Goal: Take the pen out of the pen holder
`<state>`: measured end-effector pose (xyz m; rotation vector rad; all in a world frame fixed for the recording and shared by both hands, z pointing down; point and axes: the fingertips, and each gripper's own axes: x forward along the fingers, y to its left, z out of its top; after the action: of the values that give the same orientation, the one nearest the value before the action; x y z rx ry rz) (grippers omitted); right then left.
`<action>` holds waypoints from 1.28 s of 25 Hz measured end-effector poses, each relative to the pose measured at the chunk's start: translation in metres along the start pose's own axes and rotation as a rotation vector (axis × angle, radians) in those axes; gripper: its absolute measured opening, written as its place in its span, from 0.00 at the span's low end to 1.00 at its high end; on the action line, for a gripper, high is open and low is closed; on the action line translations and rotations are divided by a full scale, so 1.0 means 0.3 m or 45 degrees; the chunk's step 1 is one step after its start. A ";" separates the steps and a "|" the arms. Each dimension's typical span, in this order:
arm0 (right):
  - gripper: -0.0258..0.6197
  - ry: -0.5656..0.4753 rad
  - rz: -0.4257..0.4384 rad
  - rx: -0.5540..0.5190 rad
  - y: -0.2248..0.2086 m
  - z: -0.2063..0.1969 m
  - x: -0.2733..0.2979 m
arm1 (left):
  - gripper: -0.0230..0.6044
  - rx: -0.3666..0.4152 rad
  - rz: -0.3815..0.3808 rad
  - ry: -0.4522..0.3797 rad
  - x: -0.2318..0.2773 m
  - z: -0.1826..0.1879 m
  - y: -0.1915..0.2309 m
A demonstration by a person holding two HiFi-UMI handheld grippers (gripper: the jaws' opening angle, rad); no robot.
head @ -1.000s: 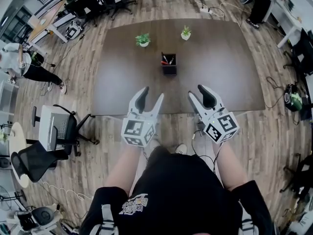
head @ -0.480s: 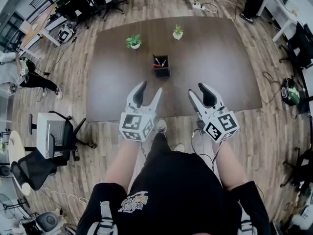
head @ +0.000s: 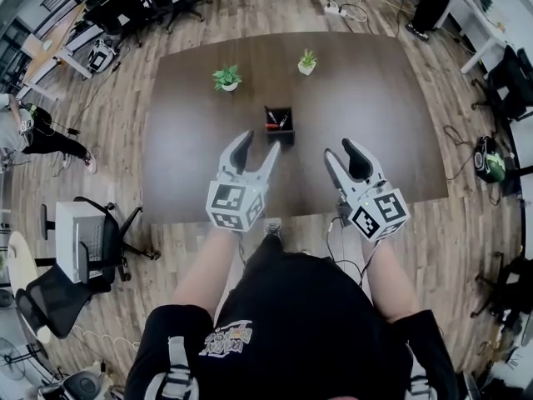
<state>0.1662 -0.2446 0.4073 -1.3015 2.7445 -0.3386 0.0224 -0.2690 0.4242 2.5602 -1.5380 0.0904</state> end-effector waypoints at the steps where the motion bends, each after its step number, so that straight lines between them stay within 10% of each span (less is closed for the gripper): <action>1: 0.35 0.004 -0.003 -0.001 -0.004 -0.004 0.024 | 0.38 -0.005 -0.004 0.003 0.017 -0.003 0.022; 32: 0.34 0.156 -0.260 0.077 -0.184 -0.146 0.343 | 0.34 -0.135 -0.221 0.318 0.475 -0.376 0.338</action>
<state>0.1350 -0.3510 0.4646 -1.5995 2.6779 -0.5294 0.0032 -0.4217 0.5643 2.4766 -1.1952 0.2877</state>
